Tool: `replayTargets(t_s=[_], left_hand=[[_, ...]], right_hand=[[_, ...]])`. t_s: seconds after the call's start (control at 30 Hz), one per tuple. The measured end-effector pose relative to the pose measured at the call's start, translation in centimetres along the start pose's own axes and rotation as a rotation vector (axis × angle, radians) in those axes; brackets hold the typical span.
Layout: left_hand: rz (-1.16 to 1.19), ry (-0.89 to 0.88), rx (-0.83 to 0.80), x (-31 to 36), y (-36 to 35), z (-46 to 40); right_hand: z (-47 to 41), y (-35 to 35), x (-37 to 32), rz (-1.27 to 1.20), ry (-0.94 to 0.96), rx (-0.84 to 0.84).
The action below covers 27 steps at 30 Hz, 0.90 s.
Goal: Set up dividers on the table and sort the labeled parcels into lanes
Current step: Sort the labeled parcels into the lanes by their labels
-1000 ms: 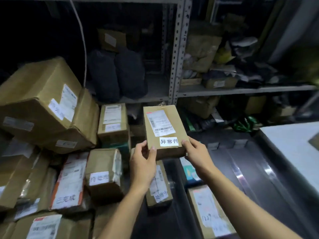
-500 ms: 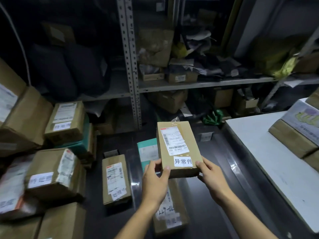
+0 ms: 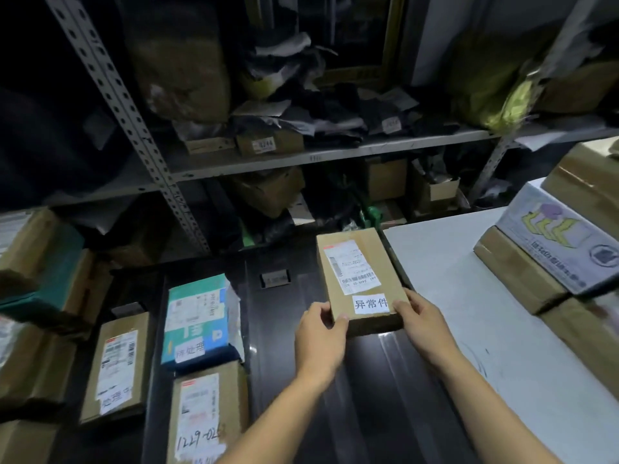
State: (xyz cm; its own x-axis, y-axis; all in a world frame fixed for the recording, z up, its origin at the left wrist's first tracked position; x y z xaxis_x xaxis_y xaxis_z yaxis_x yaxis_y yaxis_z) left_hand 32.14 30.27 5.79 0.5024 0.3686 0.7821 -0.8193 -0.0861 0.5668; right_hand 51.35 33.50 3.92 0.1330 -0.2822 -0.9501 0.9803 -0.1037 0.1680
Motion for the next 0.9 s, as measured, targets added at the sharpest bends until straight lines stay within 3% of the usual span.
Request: replayTargets(t_s=[0.37,0.6,0.9], left_hand=[[-0.39,0.211,-0.056,-0.5,-6.8,-2.3],[-0.586,0.23,-0.084,-0.2,-9.0,-3.1],[-0.279,0.31,-0.332,-1.1,-12.4,-3.2]], right_hand=[[-4.0,2.6,4.4,0.273,-0.211,-0.103],[-5.0,1.3,5.1,0.477,-0.168,-0.08],[-6.1,-0.2,7.6,0.615,-0.293,-0.156]])
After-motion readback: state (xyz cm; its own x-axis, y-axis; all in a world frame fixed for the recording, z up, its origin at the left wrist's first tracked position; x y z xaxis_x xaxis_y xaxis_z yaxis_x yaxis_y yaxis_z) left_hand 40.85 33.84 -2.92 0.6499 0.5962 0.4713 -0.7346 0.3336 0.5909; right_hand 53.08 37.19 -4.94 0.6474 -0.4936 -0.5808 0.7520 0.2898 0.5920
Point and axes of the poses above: each hand's wrist, its own z-axis away from the middle knuckle, its own y-axis out of the back of the hand, x = y × z, the point moved 3 cm from there along -z, towards the middle knuckle, and after that the axes turned 11 degrees about -z, right-handed, at the moved point
